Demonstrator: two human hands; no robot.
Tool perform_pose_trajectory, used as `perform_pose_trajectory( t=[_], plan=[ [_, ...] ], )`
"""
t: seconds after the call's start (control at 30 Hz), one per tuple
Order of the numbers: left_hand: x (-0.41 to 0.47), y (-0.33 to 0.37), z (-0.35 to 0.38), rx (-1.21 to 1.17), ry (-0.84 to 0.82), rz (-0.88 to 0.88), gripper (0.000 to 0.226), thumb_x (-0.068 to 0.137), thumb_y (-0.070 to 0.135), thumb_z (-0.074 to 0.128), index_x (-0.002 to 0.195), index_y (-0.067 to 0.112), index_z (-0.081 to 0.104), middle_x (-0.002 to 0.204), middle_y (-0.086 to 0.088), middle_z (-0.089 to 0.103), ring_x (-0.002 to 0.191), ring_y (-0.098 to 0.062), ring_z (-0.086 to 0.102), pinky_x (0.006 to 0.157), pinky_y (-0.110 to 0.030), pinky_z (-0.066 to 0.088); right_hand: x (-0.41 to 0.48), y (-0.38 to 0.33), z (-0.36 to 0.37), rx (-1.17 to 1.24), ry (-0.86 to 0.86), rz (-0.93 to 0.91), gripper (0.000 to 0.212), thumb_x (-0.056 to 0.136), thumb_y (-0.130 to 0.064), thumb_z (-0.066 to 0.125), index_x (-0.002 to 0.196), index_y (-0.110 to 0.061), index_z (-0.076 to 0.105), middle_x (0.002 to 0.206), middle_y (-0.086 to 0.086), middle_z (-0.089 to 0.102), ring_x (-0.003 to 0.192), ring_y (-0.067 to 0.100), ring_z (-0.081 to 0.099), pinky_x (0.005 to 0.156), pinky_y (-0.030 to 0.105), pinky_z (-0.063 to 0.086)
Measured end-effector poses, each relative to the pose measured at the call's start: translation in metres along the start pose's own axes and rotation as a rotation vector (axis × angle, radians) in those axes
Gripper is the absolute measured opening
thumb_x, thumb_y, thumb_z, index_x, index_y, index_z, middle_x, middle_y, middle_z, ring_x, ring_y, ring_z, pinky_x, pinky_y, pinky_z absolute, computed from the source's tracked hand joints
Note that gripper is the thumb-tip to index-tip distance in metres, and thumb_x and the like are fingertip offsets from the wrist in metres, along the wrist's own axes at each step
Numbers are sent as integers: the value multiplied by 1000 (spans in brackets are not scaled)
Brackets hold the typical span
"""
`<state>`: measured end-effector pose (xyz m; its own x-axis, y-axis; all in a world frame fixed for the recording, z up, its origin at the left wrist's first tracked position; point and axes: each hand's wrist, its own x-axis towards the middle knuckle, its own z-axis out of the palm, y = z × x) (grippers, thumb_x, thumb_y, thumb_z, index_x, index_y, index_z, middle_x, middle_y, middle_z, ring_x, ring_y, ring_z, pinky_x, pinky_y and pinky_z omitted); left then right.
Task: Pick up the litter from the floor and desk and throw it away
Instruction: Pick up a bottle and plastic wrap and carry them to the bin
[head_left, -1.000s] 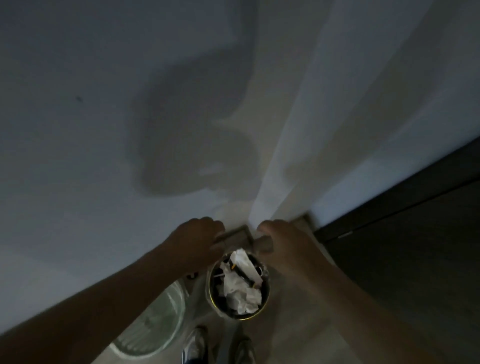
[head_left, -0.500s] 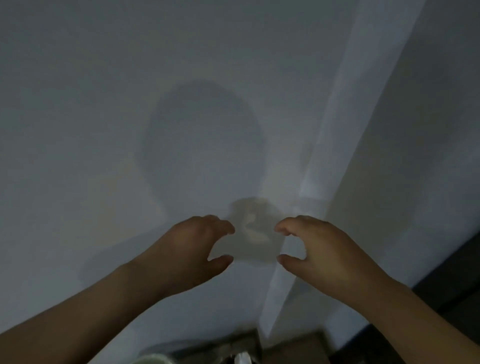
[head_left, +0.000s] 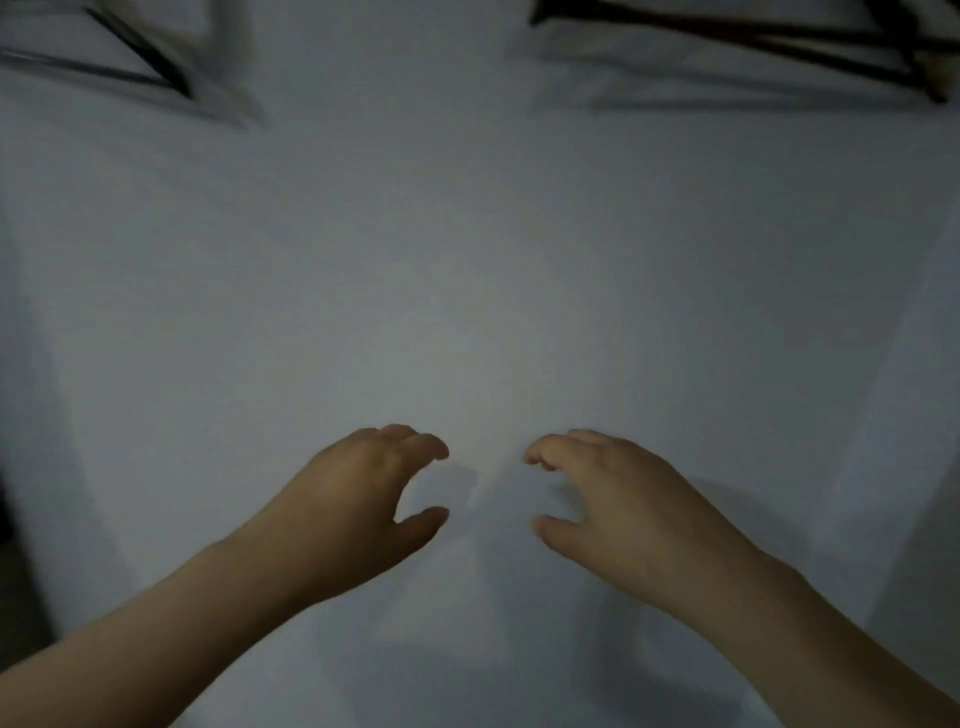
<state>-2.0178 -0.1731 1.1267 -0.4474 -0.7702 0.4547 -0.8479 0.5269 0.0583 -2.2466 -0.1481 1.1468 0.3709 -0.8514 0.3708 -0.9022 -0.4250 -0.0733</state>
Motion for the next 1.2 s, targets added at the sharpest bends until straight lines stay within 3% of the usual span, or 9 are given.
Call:
perform_pose_trajectory(
  t=[0.3, 0.57, 0.7, 0.83, 0.97, 1.07, 1.2],
  plan=[
    [-185, -119, -127, 198, 64, -323, 53, 85, 58, 51, 135, 41, 42, 131, 22, 48, 116, 0, 48, 99, -18, 40, 66, -224, 18, 131, 16, -358, 47, 87, -42, 58, 131, -34, 45, 124, -15, 51, 115, 5, 47, 93, 21, 38],
    [-378, -188, -215, 321, 68, -699, 53, 83, 55, 57, 133, 42, 44, 128, 23, 48, 114, 1, 48, 94, -15, 39, 89, -444, 56, 313, -82, -692, 53, 86, -44, 62, 135, -32, 44, 128, -9, 52, 114, 9, 51, 94, 26, 44],
    [-448, -205, -243, 387, 66, -871, 45, 83, 55, 57, 125, 43, 46, 118, 26, 49, 98, 4, 47, 78, -8, 35, 92, -534, 70, 341, -81, -855, 44, 82, -43, 64, 122, -29, 53, 117, -9, 56, 107, 10, 54, 86, 27, 46],
    [-500, -224, -258, 430, 58, -1039, 49, 85, 57, 53, 131, 44, 40, 126, 27, 45, 80, 4, 44, 71, -5, 34, 102, -608, 87, 371, -106, -988, 42, 79, -40, 64, 118, -28, 56, 118, -9, 57, 110, 11, 54, 88, 27, 44],
    [-536, -252, -267, 440, 74, -1141, 49, 87, 56, 53, 132, 42, 41, 130, 25, 46, 94, 3, 45, 88, -12, 39, 123, -670, 110, 402, -139, -1084, 46, 79, -44, 61, 121, -30, 50, 120, -11, 55, 112, 12, 54, 91, 37, 49],
    [-550, -283, -273, 482, 91, -1196, 49, 87, 54, 53, 133, 40, 41, 132, 22, 46, 110, 1, 48, 94, -16, 40, 148, -710, 129, 429, -144, -1148, 44, 80, -40, 63, 121, -29, 53, 119, -8, 56, 111, 13, 54, 92, 34, 47],
    [-555, -333, -280, 514, 75, -1267, 51, 88, 54, 52, 135, 38, 40, 132, 21, 46, 84, 2, 43, 83, -10, 34, 192, -753, 151, 446, -156, -1202, 38, 80, -39, 62, 116, -27, 55, 115, -8, 57, 107, 14, 55, 90, 35, 48]
  ],
)
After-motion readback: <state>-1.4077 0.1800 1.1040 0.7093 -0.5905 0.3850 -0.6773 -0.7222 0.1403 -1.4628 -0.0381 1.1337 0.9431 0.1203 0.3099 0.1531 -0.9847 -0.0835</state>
